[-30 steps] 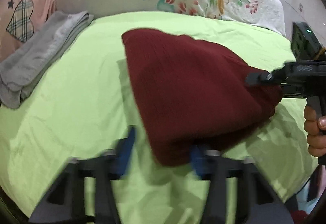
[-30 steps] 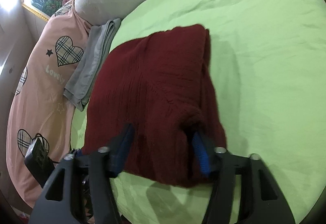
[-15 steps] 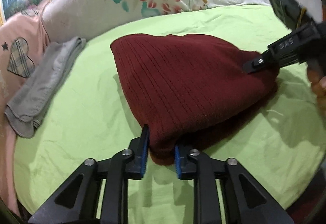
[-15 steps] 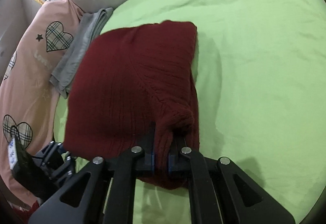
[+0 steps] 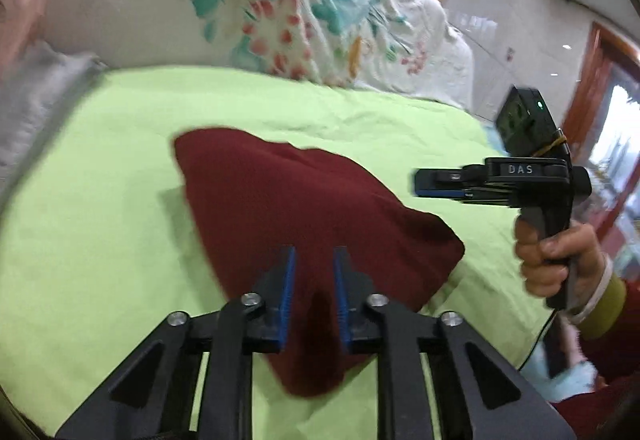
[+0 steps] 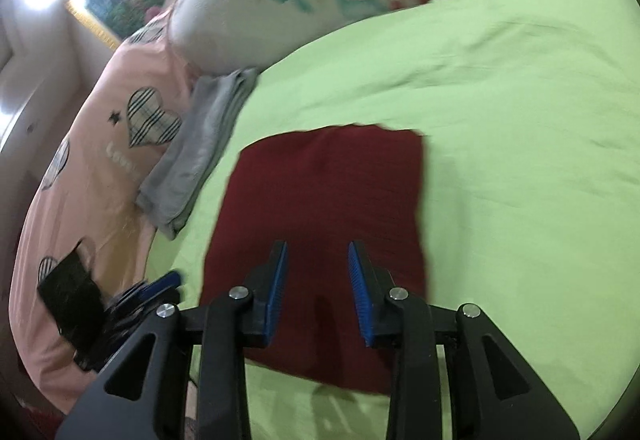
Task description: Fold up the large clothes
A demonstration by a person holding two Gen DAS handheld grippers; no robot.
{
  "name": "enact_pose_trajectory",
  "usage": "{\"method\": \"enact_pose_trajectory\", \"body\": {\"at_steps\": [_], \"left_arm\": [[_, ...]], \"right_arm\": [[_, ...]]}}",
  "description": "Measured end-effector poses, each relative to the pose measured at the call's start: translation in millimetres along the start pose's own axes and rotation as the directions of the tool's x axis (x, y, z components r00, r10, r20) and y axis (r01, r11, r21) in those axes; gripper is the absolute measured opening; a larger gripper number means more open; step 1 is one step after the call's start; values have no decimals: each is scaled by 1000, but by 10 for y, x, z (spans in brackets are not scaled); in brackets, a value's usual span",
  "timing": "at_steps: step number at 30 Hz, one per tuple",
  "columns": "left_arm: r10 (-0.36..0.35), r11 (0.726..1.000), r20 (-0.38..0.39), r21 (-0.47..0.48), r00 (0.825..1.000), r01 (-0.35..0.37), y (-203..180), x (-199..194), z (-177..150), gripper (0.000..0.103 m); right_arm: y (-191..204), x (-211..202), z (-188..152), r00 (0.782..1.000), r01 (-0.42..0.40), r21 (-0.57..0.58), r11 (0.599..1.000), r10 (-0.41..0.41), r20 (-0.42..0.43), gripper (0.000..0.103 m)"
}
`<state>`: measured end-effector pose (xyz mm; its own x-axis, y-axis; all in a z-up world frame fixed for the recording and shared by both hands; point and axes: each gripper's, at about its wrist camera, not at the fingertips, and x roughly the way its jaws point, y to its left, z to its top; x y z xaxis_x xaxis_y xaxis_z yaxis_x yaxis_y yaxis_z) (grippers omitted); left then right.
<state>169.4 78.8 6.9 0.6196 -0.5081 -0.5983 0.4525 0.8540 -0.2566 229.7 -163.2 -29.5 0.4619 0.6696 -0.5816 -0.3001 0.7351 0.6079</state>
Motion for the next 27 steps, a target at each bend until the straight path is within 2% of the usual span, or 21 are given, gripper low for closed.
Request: {"method": "enact_pose_trajectory", "body": {"at_steps": [3,4,7,9,11,13,15,18,21,24,27], "left_arm": [[-60,998,-66,4,996,60,26,273,-54,10],[-59,998,-84,13,995,60,15,349,-75,10],[-67,998,-108,10,992,68,-18,526,-114,6],[-92,996,-110,-26,990,89,-15,629,-115,4],[-105,994,-107,-49,989,100,-50,724,-111,3],[-90,995,-108,-41,990,86,-113,781,-116,3],[-63,998,-109,-25,992,60,-165,799,-126,3],[-45,999,-111,-20,993,43,-154,752,-161,4],[-53,998,-108,-41,993,49,-84,645,-177,4],[-17,999,-98,-29,995,14,-82,501,-194,5],[7,1000,-83,-27,997,-9,-109,325,-232,4]], "right_arm": [[60,269,22,999,-10,-12,1000,10,-39,28],[42,330,13,999,-1,-14,1000,0,-46,28],[-169,551,6,995,72,25,997,-70,-71,24],[-315,631,32,994,85,58,995,-81,-74,5],[-428,701,89,995,78,98,992,-72,-68,0],[-493,710,127,996,76,116,990,-69,-60,0],[-494,719,150,993,111,94,989,-108,-42,0],[-483,700,126,994,103,99,990,-100,-32,0],[-377,540,89,994,109,86,990,-108,-19,0],[-260,232,16,994,103,87,991,-107,38,3],[-200,19,-130,996,57,88,994,-63,56,3]]}}
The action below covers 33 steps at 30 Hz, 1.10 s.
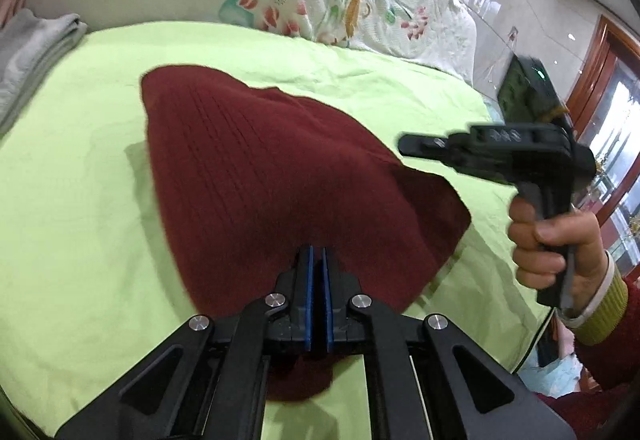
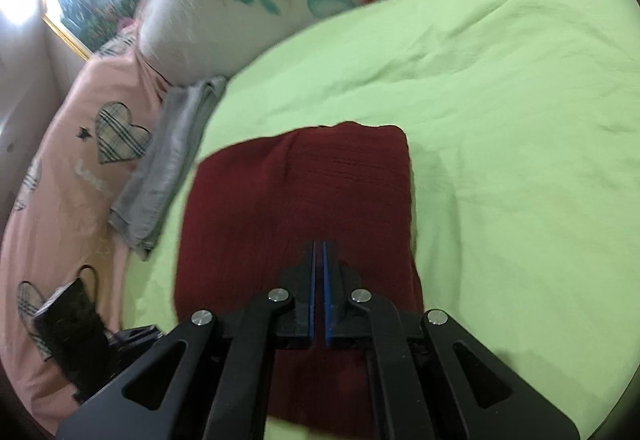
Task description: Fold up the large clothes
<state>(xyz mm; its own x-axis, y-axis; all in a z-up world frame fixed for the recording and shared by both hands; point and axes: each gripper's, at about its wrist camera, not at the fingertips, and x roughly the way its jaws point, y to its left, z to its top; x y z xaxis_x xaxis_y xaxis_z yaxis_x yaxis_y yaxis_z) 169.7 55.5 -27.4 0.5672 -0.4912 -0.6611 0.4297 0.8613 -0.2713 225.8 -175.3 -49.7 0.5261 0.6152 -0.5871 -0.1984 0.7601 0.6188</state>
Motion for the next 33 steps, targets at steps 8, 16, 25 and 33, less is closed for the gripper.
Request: {"method": "enact_pose_trajectory", "body": {"at_steps": [8,16,25,33], "left_arm": [[9,1000,-26,-25,1000,-10,13,2,-269,3],[37,999,-18,-38,999,-38,-14,69,-280,1],[16,994,15,-108,1000,-14,54,-163,-185,2],[27,990,78,-140,997,-16,136,-429,30,7]], "right_arm": [[-278,163,-355,988,109,-6,994,-109,-109,0],[-256,123,-360,986,126,3,992,-125,-108,0],[-16,-158,-333,995,87,-43,995,-89,-46,5],[3,-245,-357,996,83,-10,997,-83,-16,6]]}}
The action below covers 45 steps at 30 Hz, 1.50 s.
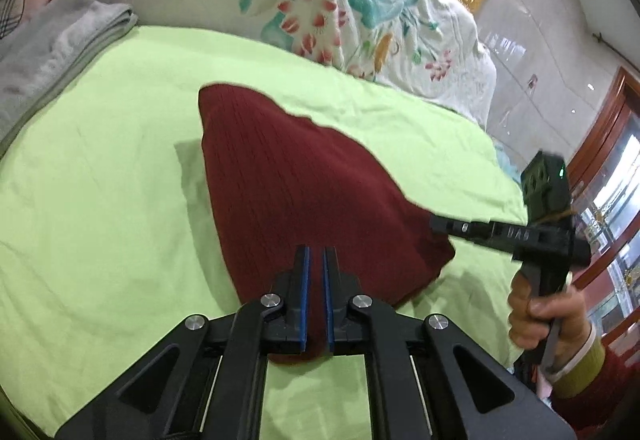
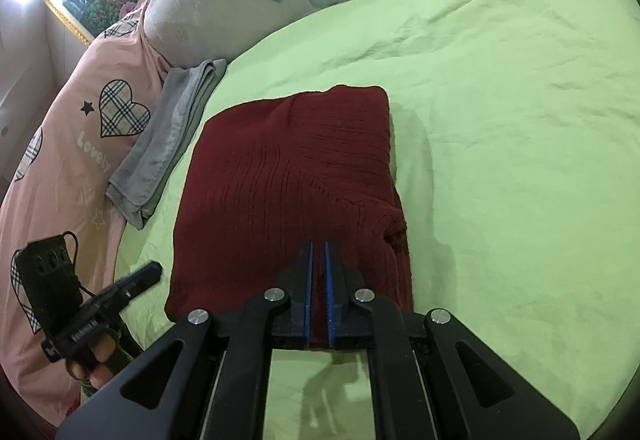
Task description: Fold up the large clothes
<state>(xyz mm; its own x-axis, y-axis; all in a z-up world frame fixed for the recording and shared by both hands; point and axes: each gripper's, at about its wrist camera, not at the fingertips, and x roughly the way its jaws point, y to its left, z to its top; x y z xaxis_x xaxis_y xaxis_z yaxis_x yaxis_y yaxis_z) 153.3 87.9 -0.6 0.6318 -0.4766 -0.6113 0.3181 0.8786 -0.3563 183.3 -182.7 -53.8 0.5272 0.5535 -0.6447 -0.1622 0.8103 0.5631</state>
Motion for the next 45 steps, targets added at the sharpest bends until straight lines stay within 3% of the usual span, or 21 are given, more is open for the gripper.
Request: {"method": "enact_pose_trajectory", "body": {"at_steps": [3,11,15,22,28,33,35,37,41,45], "left_arm": [[39,998,-17,42,999,-38,-70,116,99,12],[136,990,-70,37,988,-134,56,472,20,12],[130,991,-79,35,988,-128,53,484,-8,12],[124,992,-96,-2,988,-124,55,470,3,12],[215,975,-108,-31,971,-219,-37,432,0,12],[307,950,-107,-31,946,-312,-154,345,-28,23],[353,934,-101,-21,930,-356,-204,272,-49,40],[371,927,-90,-19,924,-374,-222,203,-71,42],[388,919,-89,-30,917,-392,-208,99,-86,42],[402,913,-85,-40,912,-407,-158,76,-22,47]], "right_arm": [[-3,-8,-11,1000,5,27,1000,-5,13,6],[-42,86,96,1000,22,21,1000,-22,13,10],[-199,373,53,997,45,45,998,-42,-64,12],[-244,313,-25,999,24,76,997,-21,-43,12],[-171,259,-63,998,49,61,997,-46,-53,13],[-165,285,-75,996,65,55,996,-61,-70,13],[-133,259,-67,995,72,43,996,-69,-76,13],[-97,214,-73,995,74,38,997,-71,-74,15],[-54,124,-64,997,59,33,998,-57,-51,30],[-60,44,20,999,51,46,998,-51,-13,31]]}}
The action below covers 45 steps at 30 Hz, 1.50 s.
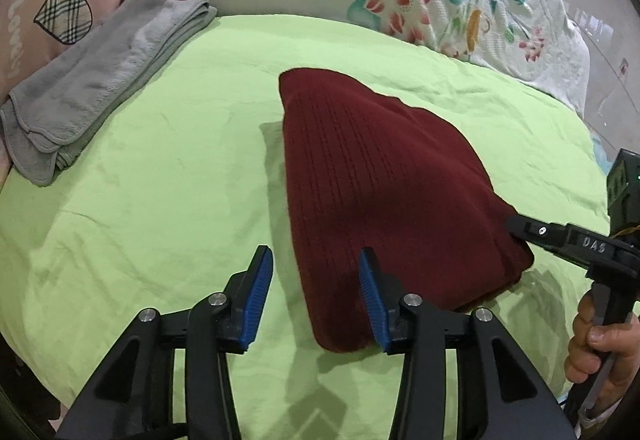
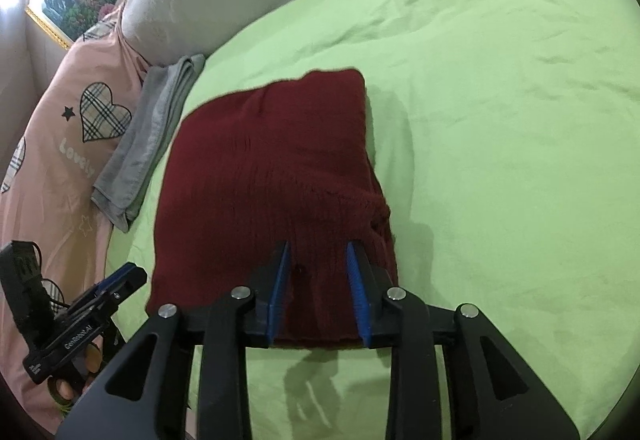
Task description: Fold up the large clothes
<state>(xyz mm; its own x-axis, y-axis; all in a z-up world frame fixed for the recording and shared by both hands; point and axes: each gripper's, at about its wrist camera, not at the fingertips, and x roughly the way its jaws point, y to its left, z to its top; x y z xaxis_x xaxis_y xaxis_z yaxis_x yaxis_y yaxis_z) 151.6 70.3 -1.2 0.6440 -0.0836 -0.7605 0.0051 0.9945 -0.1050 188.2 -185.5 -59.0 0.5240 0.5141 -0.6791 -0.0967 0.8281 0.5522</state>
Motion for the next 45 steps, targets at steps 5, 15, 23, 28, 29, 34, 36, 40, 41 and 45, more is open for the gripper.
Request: {"method": "enact_pose_trajectory", "body": {"at_steps": [5,15,23,28,29,34,36,40,41,45], "left_arm": [[-38,998,3,-55,999,38,94,64,185,55],[-81,991,-43,-113,996,76,79,503,400,60],[-96,995,-46,-44,994,94,-46,481,352,51],[-67,998,-27,-2,997,67,-133,552,261,57],[-77,997,-28,-15,997,77,-116,558,247,57],[-108,993,-47,-46,993,106,-36,574,233,58],[-106,994,-49,-43,993,104,-41,555,223,58],[-97,995,-48,-41,994,95,-76,537,178,58],[-96,995,-48,-40,994,94,-78,532,170,58],[-95,995,-53,-39,994,93,-76,529,167,58]], "right_arm": [[-73,29,248,999,8,34,999,-9,42,47],[-315,682,595,995,-65,130,989,74,-61,40],[-76,296,516,998,-21,25,999,19,60,9],[-132,580,400,997,82,9,997,-82,-11,9],[-135,574,399,997,83,20,996,-83,-6,9],[-63,432,411,994,108,27,994,-108,6,15],[-8,201,356,990,123,16,992,-124,67,15],[349,-95,184,985,37,-91,995,-21,170,15],[410,-70,136,989,21,-121,992,-4,146,15],[281,342,-33,992,119,-120,986,-122,-14,15]]}}
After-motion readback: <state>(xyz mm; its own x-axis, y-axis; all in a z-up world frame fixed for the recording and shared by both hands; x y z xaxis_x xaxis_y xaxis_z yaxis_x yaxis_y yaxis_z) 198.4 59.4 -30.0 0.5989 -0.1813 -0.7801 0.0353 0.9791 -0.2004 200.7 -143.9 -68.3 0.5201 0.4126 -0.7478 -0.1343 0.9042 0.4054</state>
